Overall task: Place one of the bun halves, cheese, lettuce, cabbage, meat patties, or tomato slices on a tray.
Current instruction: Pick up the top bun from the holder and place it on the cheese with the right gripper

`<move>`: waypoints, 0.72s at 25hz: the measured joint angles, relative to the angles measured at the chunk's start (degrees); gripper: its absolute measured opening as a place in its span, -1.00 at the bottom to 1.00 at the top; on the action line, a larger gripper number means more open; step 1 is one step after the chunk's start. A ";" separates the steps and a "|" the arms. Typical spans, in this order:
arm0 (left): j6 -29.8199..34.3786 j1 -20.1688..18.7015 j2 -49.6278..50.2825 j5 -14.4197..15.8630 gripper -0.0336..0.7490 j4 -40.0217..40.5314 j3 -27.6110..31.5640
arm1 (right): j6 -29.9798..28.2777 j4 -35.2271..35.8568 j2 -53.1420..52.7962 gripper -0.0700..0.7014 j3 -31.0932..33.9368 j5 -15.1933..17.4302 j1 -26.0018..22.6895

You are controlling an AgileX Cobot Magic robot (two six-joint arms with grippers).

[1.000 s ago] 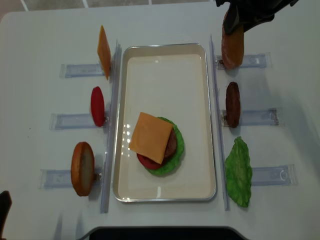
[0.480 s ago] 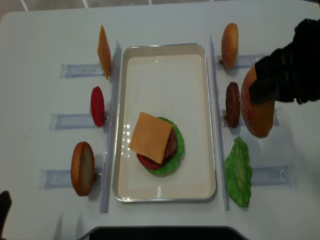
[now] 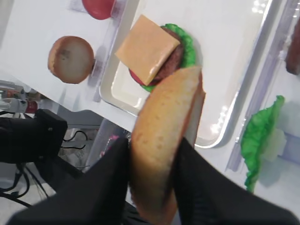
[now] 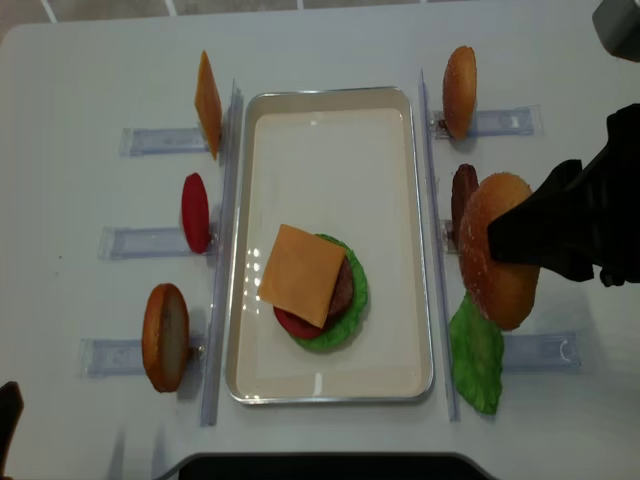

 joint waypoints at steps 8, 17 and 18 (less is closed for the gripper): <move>0.05 0.00 0.00 0.00 0.13 0.00 0.00 | -15.62 21.25 0.00 -0.26 7.59 -10.26 0.00; 0.05 0.00 0.00 0.00 0.13 0.00 0.00 | -42.14 50.41 9.41 -0.26 14.24 -11.63 0.00; 0.05 0.00 0.00 0.00 0.13 0.00 0.00 | -45.27 53.04 11.43 -0.26 14.34 -10.26 0.00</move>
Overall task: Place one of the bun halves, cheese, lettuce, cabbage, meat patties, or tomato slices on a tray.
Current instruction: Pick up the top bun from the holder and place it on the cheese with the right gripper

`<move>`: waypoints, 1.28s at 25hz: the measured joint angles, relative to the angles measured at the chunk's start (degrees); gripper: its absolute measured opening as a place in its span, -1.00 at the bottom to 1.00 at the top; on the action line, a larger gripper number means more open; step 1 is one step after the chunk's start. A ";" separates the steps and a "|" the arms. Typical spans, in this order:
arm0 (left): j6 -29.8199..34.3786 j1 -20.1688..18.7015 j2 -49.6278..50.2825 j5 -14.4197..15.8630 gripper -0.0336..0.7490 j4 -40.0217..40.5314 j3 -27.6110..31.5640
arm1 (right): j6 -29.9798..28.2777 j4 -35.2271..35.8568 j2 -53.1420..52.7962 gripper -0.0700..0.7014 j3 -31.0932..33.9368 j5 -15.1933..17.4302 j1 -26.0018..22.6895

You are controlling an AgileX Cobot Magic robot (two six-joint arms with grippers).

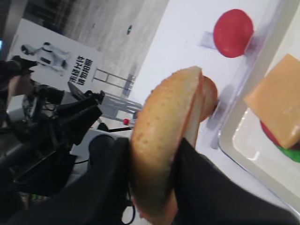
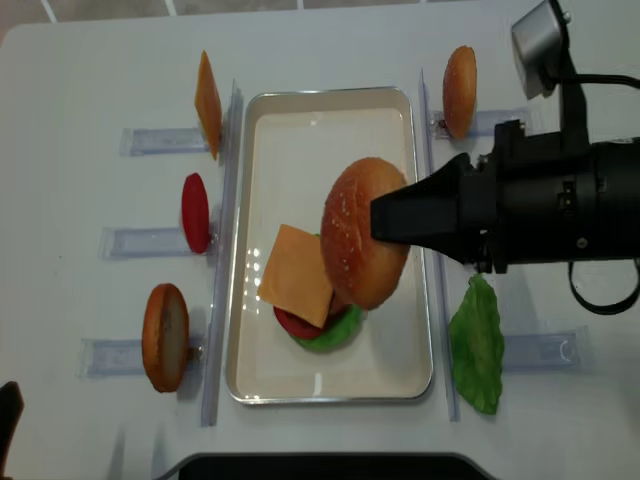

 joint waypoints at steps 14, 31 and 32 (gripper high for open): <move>0.00 0.00 0.00 0.00 0.13 0.00 0.00 | -21.54 16.44 18.10 -0.26 0.54 7.80 1.27; 0.00 0.00 0.00 0.00 0.13 0.00 0.00 | -25.86 16.65 27.18 -0.26 -0.63 3.20 6.18; 0.00 0.00 0.00 0.00 0.13 0.00 0.00 | -25.92 16.65 27.46 -0.27 -0.83 2.96 6.18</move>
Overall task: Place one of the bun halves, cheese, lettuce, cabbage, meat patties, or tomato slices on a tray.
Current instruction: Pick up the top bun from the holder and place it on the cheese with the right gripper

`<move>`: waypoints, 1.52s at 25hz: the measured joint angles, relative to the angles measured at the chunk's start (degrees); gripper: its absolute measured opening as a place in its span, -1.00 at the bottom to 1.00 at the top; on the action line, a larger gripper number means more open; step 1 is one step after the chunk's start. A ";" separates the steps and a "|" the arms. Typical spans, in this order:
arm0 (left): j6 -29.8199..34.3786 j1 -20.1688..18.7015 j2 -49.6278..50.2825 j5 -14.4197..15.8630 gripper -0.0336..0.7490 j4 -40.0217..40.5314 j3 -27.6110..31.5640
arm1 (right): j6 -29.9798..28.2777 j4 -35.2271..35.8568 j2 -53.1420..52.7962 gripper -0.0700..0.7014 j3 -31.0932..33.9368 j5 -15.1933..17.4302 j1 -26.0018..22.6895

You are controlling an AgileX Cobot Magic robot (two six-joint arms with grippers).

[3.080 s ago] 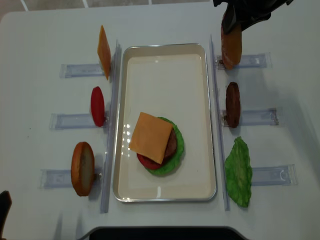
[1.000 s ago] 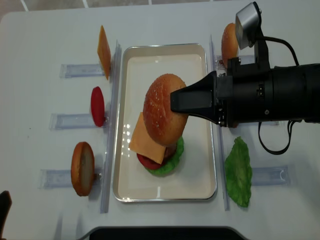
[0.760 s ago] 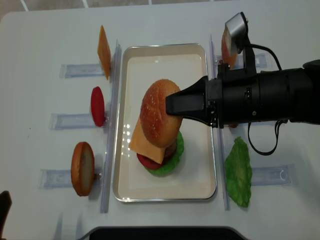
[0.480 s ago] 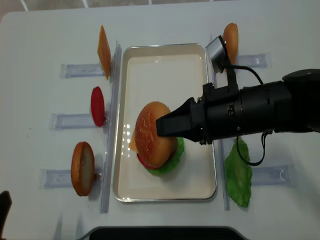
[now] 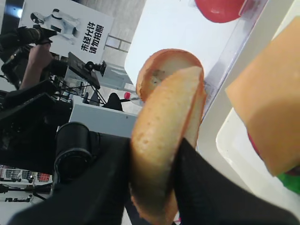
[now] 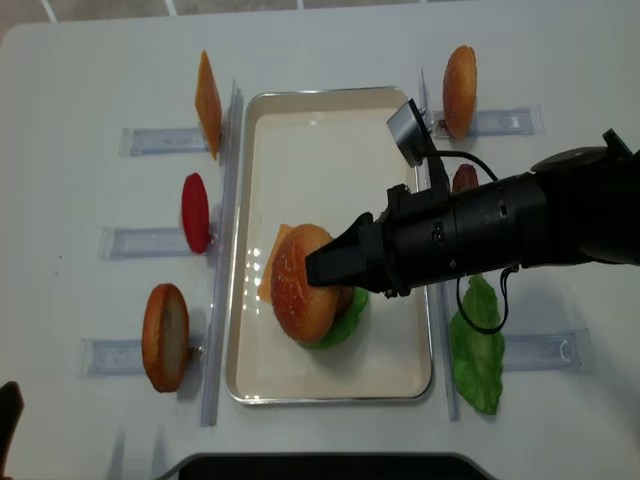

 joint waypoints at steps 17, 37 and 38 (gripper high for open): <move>0.00 0.00 0.00 0.00 0.13 0.00 0.00 | -0.12 0.11 0.21 -0.27 -2.90 -3.81 0.92; 1.12 0.00 0.00 0.00 0.13 0.00 0.00 | -1.14 0.06 4.06 -0.27 -2.92 -2.63 1.28; 1.12 0.00 0.00 0.00 0.13 0.00 0.00 | -1.29 0.06 4.06 -0.27 -2.92 -2.63 1.28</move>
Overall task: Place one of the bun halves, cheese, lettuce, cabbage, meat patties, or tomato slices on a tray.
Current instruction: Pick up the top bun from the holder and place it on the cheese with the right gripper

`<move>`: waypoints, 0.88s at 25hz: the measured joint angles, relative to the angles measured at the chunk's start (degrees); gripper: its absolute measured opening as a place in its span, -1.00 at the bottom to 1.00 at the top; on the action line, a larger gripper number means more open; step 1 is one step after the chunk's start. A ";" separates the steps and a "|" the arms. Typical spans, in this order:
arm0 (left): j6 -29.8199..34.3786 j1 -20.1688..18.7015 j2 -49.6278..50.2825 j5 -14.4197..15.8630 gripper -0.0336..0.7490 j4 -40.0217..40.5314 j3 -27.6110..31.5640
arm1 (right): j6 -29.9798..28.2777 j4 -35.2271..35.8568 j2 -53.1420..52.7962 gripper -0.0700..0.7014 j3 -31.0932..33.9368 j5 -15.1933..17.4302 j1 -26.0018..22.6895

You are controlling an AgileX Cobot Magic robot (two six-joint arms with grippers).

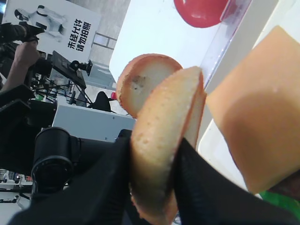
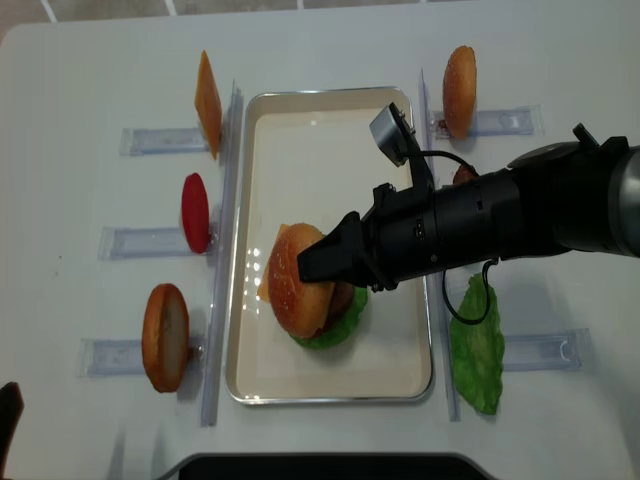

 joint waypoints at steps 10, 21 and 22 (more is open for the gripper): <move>0.00 0.00 0.00 0.00 0.13 0.00 0.00 | -0.30 0.00 0.00 -0.27 0.00 2.40 0.00; 0.04 0.00 0.00 0.00 0.13 0.00 0.00 | -0.24 0.00 0.17 -0.27 0.00 8.33 0.00; 0.04 0.00 0.00 0.00 0.13 0.00 0.00 | -0.24 0.00 0.54 -0.27 0.00 9.28 -0.06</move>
